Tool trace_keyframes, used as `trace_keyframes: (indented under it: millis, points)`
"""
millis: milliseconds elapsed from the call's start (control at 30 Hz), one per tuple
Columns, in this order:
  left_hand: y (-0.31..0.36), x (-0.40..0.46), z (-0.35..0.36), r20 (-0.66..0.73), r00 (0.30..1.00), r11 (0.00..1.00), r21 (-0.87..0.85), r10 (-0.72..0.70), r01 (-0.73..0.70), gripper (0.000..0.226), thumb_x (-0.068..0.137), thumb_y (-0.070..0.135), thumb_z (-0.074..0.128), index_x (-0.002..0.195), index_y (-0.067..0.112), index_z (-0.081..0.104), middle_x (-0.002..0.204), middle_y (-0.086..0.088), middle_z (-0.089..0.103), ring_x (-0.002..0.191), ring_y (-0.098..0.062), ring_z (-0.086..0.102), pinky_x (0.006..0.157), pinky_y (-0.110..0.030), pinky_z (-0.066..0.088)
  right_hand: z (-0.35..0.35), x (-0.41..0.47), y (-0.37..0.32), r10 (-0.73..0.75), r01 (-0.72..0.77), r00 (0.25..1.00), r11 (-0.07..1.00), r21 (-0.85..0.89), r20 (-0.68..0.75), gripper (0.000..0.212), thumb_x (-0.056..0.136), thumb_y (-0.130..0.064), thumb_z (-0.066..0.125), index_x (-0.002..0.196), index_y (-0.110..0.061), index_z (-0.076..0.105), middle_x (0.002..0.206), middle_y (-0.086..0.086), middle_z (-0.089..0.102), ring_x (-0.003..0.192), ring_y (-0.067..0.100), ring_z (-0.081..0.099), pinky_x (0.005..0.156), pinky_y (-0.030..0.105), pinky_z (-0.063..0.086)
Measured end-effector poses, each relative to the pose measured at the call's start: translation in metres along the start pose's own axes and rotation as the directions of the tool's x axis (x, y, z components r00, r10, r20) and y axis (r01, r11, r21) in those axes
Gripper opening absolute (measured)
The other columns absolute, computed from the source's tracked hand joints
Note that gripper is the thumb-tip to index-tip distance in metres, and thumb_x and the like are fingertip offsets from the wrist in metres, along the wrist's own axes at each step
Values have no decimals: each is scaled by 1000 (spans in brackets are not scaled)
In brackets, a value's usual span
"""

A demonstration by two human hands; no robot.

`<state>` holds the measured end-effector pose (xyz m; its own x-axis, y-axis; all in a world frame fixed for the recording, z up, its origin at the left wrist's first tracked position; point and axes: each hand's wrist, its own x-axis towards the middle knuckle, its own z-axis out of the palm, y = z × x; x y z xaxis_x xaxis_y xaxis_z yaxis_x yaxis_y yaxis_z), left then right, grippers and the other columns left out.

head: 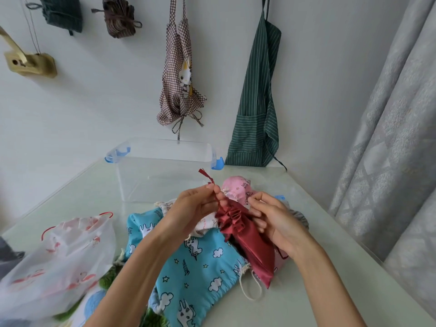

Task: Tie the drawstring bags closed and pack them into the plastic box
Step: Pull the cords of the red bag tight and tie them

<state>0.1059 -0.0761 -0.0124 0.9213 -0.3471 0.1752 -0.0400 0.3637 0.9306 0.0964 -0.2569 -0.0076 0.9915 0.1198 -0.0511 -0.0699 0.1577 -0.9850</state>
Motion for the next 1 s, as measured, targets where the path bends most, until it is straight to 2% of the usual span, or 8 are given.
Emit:
trace_keyframes:
  millis: [233, 333, 400, 600, 733, 833, 900, 1000]
  points:
    - [-1, -9, -3, 37, 968, 861, 467, -248, 203, 23, 91, 34, 55, 90, 24, 77, 54, 14, 53, 54, -3, 46, 51, -14, 33, -4, -23, -29, -75, 93, 995, 949, -301, 73, 15, 91, -15, 57, 77, -11, 57, 67, 10, 64, 44, 13, 50, 46, 21, 47]
    - [-1, -13, 5, 112, 949, 779, 603, -294, 170, 32, 91, 36, 57, 65, 20, 68, 47, 15, 41, 49, -3, 35, 50, -15, 27, -13, -37, -44, -84, 100, 995, 806, -584, 56, 17, 85, -24, 66, 74, -12, 66, 65, 3, 67, 44, 8, 49, 47, 17, 44]
    - [-1, -15, 12, 171, 932, 739, 661, -319, 131, 32, 93, 31, 55, 81, 6, 71, 46, 15, 37, 47, -2, 32, 50, -14, 26, -19, -42, -49, -110, 104, 993, 675, -731, 40, 17, 80, -32, 70, 71, -18, 72, 60, -4, 66, 47, 3, 52, 51, 13, 41]
    - [-6, -16, 33, 256, 867, 647, 756, -428, 96, 29, 87, 30, 51, 60, 20, 56, 59, 10, 39, 52, -2, 34, 56, -18, 28, -17, -37, -44, -182, 194, 978, 618, -762, 102, 22, 72, -46, 69, 69, -24, 72, 59, -14, 60, 56, -1, 46, 60, 14, 37]
    - [-9, -18, 38, 371, 819, 685, 727, -437, 36, 40, 97, 27, 50, 62, 31, 68, 92, 13, 71, 77, 8, 62, 74, -4, 44, 6, -21, -27, -306, 288, 946, 657, -697, 103, 16, 81, -41, 67, 73, -28, 71, 56, -20, 58, 56, -4, 46, 58, 10, 37]
    - [-12, -20, 37, 362, 847, 682, 732, -389, 1, 43, 99, 26, 47, 57, 27, 55, 52, 14, 47, 48, 1, 42, 55, -10, 34, 18, -13, -18, -336, 378, 920, 617, -690, 204, 22, 87, -35, 62, 105, -26, 70, 92, -27, 64, 89, -17, 53, 81, -1, 36]
    - [-11, -19, 32, 291, 872, 676, 734, -392, 59, 39, 98, 31, 46, 62, 21, 58, 58, 6, 41, 48, -1, 37, 54, -13, 31, 13, -10, -15, -348, 382, 911, 517, -766, 220, 30, 93, -32, 54, 120, -24, 62, 121, -19, 57, 116, -11, 45, 101, 11, 32]
    - [-6, -19, 26, 218, 889, 717, 679, -402, 157, 37, 97, 33, 47, 66, 21, 62, 73, -1, 54, 56, 1, 46, 59, -13, 39, -3, -17, -28, -448, 391, 881, 514, -763, 149, 20, 94, -9, 48, 100, -19, 65, 105, -9, 65, 82, -16, 56, 74, 3, 41]
